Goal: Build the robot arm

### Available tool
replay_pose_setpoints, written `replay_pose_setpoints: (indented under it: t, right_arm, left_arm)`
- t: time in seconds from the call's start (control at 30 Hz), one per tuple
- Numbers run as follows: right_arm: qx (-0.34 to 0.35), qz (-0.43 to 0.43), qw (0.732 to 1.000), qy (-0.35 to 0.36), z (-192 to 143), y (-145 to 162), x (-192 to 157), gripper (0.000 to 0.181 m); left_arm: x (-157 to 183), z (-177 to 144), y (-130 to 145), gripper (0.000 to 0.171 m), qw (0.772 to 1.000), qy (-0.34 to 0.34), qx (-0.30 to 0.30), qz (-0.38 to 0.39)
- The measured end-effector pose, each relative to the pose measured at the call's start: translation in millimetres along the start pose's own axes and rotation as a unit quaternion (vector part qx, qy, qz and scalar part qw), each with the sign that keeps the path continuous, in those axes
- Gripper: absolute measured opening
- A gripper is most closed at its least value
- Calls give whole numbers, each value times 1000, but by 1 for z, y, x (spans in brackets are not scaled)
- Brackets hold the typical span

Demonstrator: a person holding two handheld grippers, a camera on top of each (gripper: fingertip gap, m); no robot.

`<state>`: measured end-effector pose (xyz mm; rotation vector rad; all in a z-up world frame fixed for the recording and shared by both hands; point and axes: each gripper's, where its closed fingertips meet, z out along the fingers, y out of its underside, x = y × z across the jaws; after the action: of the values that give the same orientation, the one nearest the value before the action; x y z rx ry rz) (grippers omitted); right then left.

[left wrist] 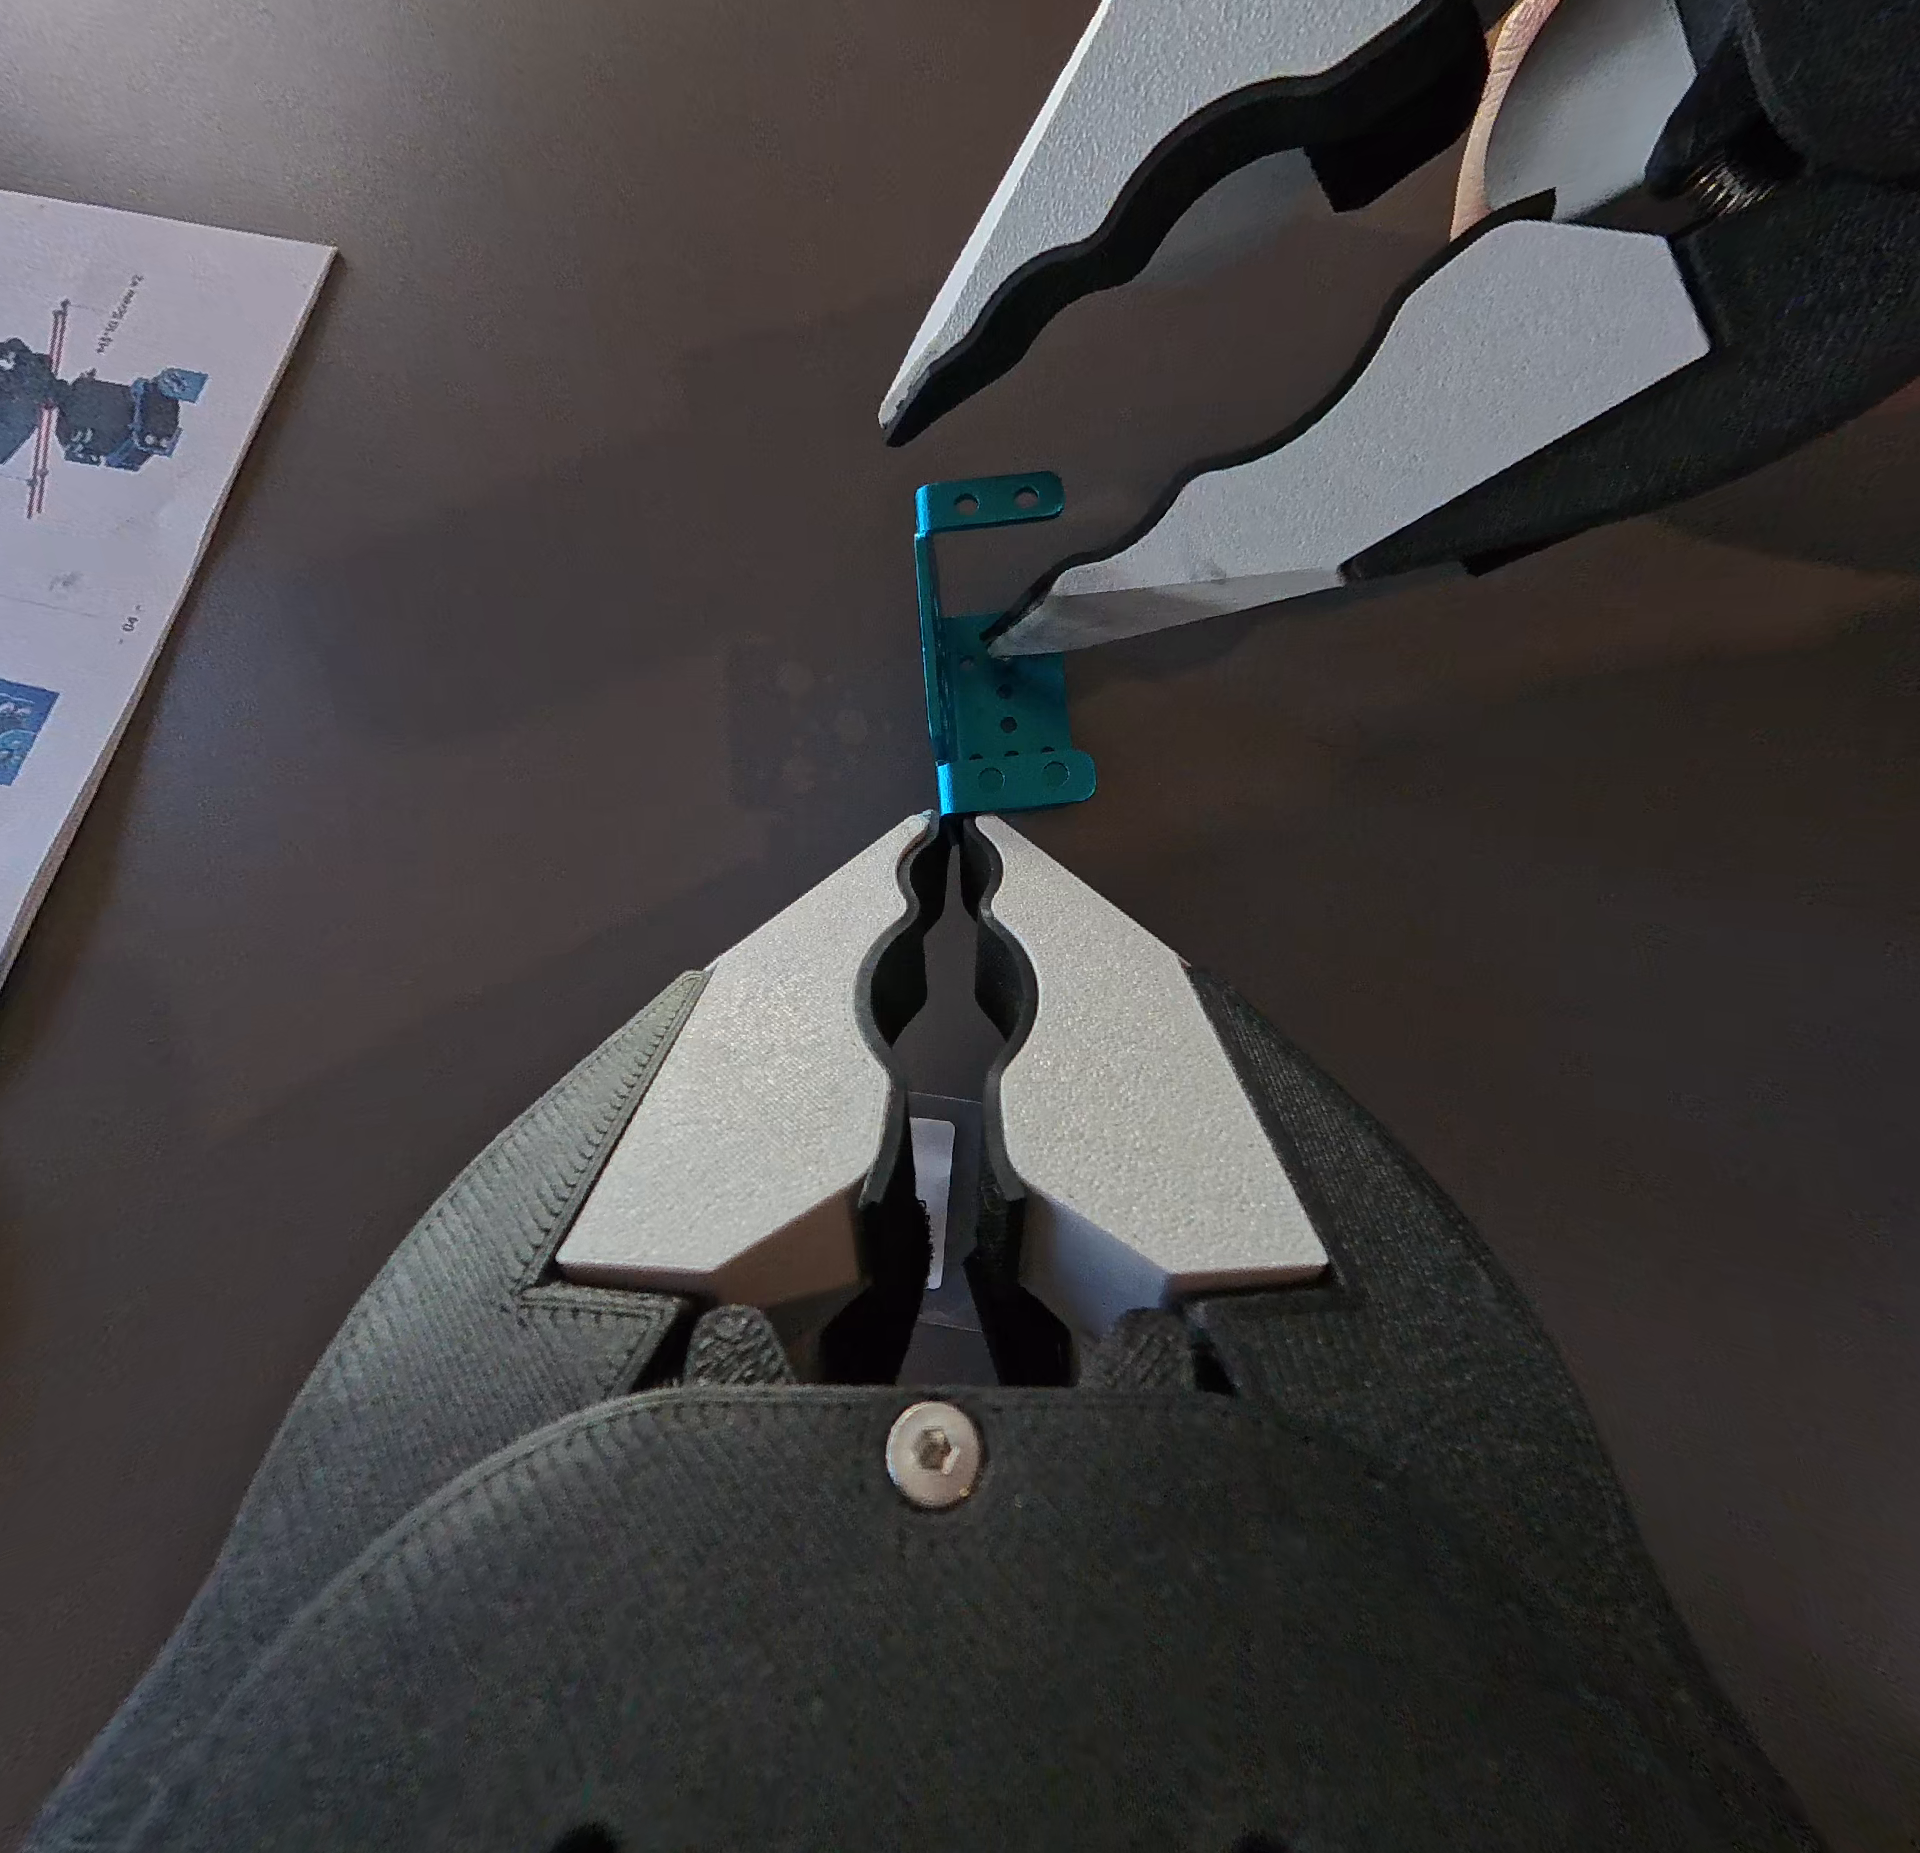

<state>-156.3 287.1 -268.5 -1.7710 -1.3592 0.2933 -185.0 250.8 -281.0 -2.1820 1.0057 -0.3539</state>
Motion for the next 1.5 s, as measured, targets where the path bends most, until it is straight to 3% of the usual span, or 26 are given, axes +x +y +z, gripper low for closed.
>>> replay_pose_setpoints:
  t: [0.33, 0.57, 0.93, 1.5]
  right_arm:
    - [15, 18, 1000, -1, -13, -3, -1, 40]
    - [42, 186, 980, -61, -28, 7, -12, 29]
    - [14, 161, 985, -61, -13, 3, -25, 11]
    - [4, 149, 987, -53, -4, 5, -29, 21]
  left_arm:
    - [0, 0, 0, 1, 1000, 2, 1, -3]
    - [0, 0, 0, 1, 1000, 2, 0, -4]
    - [2, -1, 0, 1, 1000, 0, 0, -2]
    - [3, -1, 0, 1, 1000, 2, 1, -3]
